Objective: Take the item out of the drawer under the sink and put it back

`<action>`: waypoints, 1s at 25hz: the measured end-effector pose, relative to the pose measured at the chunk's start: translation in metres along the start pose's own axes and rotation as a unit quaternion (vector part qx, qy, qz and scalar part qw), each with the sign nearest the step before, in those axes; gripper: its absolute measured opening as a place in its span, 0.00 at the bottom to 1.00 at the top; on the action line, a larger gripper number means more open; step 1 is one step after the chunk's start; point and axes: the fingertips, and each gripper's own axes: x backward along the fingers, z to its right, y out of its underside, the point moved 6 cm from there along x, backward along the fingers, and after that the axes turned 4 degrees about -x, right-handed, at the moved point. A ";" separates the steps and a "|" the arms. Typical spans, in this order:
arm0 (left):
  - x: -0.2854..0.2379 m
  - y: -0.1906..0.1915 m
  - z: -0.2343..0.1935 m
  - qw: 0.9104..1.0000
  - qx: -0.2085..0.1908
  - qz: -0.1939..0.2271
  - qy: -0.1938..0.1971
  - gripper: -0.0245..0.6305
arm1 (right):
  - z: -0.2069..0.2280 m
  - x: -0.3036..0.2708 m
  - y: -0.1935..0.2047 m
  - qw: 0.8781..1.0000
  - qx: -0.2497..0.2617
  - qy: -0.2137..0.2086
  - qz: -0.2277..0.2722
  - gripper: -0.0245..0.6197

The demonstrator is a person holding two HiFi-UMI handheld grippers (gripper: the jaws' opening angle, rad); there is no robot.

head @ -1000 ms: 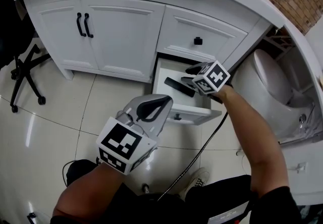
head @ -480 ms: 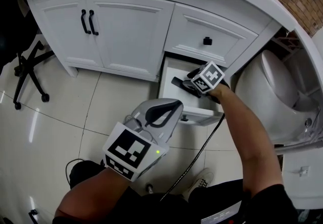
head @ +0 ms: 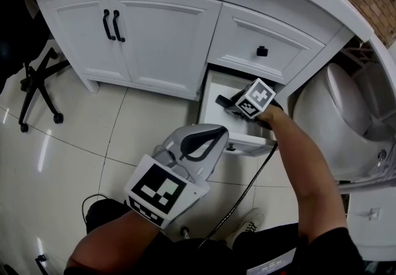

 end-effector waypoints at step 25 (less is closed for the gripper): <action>0.008 0.000 0.004 1.000 -0.014 -0.002 0.001 0.05 | -0.002 0.032 -0.003 0.997 -0.003 0.057 0.049 0.29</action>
